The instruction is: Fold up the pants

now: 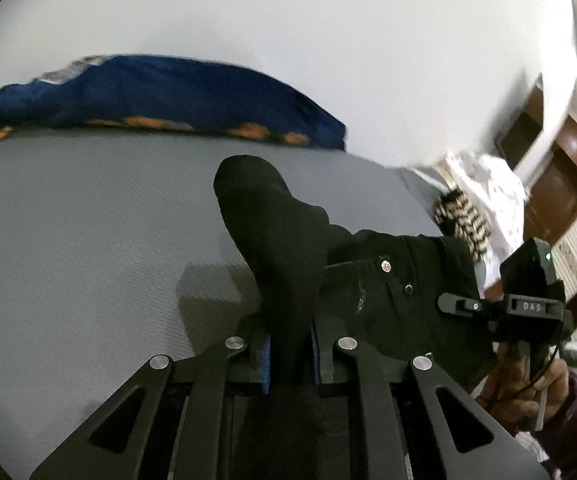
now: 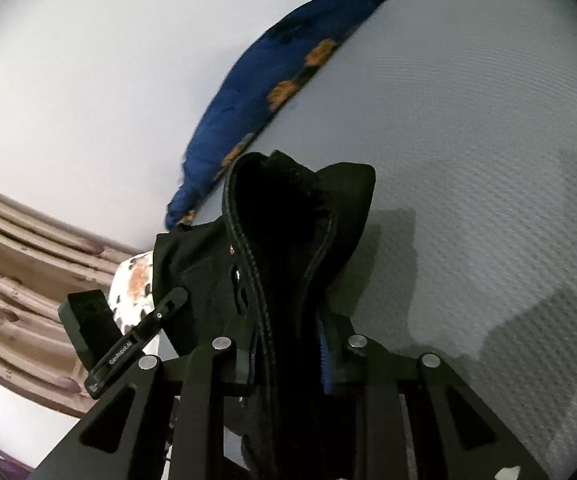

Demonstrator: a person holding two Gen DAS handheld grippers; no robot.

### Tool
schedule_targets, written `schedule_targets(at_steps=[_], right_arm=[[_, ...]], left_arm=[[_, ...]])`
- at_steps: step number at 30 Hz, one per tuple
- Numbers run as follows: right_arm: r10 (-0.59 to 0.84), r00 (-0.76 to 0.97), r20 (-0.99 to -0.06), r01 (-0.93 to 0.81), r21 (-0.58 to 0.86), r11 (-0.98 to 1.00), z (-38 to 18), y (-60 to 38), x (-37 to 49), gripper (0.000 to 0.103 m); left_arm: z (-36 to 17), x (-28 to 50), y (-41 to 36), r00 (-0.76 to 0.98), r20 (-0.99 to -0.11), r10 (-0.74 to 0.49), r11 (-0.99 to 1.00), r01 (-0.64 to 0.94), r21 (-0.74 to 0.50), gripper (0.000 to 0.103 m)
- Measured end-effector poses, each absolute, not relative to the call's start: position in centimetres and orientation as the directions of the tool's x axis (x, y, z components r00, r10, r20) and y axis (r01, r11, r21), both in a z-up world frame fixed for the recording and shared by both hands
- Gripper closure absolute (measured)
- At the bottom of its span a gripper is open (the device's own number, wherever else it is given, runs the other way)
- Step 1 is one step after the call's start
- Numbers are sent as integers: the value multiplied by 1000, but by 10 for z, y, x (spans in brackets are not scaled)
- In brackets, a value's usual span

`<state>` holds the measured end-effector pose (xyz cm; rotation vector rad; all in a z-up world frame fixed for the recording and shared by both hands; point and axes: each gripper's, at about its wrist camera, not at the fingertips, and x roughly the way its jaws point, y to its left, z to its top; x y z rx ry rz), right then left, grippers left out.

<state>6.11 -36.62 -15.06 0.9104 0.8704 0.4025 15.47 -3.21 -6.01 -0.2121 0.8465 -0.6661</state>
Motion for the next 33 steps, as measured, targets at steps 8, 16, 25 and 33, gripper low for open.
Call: schedule_targets(at_steps=[8, 16, 25, 33], right_arm=[[719, 553, -420, -39, 849, 526, -130, -301, 148, 81], [765, 497, -409, -72, 859, 506, -129, -237, 232, 81], [778, 469, -417, -56, 866, 497, -150, -201, 293, 82], [756, 477, -448, -33, 851, 525, -163, -193, 315, 82]], left_arm=[[-40, 196, 39, 584, -615, -530, 848, 375, -374, 89], [-46, 256, 103, 652, -632, -418, 908, 285, -307, 89], [-74, 310, 136, 653, -670, -353, 936, 243, -256, 89], [-85, 337, 133, 659, -676, -328, 943, 271, -194, 89]])
